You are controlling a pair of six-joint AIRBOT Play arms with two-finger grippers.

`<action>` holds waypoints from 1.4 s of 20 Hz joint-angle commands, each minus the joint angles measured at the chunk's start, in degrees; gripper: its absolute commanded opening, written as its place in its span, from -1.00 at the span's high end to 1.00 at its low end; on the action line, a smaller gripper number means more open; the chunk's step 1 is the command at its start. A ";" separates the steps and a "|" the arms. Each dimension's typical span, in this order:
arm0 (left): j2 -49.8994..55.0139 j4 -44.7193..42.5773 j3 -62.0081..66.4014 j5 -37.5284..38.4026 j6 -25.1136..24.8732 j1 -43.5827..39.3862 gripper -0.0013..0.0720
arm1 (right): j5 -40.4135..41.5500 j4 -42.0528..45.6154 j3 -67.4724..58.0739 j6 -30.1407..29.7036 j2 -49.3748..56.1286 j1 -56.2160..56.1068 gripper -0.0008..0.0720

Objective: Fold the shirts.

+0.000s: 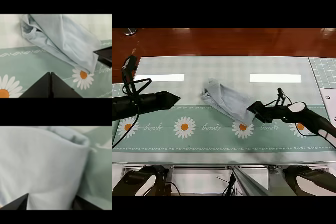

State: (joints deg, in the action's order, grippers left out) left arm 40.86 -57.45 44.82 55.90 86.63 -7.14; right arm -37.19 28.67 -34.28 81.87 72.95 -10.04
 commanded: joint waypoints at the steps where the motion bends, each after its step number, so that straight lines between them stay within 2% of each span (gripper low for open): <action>1: 0.04 0.04 -0.04 0.00 0.00 -0.02 0.89 | -8.24 -10.14 -5.84 -9.90 8.79 -0.20 -0.31; 3: 0.04 0.04 -0.04 0.00 0.02 -0.02 0.89 | -12.28 -10.19 -8.66 -13.81 11.61 -0.20 0.89; 6: 0.04 0.04 -0.04 0.00 0.02 -0.02 0.89 | -16.52 -10.12 -16.31 -16.00 11.82 -0.17 0.90; 10: 0.04 0.04 -0.04 0.00 0.02 -0.02 0.89 | -19.58 -9.62 -34.56 -14.25 11.82 -0.17 0.90; 12: 0.04 0.04 -0.04 0.02 0.00 -0.02 0.89 | -19.58 -4.28 -44.06 -9.97 11.82 -0.17 0.90; 14: 0.04 0.04 -0.04 0.02 0.02 -0.02 0.89 | -19.69 5.53 -52.78 -2.95 11.82 0.22 0.90; 18: 0.04 0.04 -0.04 0.02 0.02 -0.02 0.89 | -26.43 20.26 -66.42 5.95 11.80 2.58 0.90; 21: 0.04 0.04 -0.04 0.04 0.02 -0.02 0.89 | -31.91 25.57 -72.94 8.92 10.88 6.36 0.90; 25: 0.04 0.04 -0.04 0.04 0.02 -0.02 0.89 | -35.34 25.88 -74.20 11.28 5.86 14.93 0.90; 28: 0.04 0.04 -0.04 0.02 0.00 -0.02 0.89 | -41.70 25.94 -74.20 13.84 2.10 22.36 0.90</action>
State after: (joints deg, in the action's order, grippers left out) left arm 40.88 -57.39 44.80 55.94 86.65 -7.14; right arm -72.88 53.39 -107.55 92.75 78.17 6.20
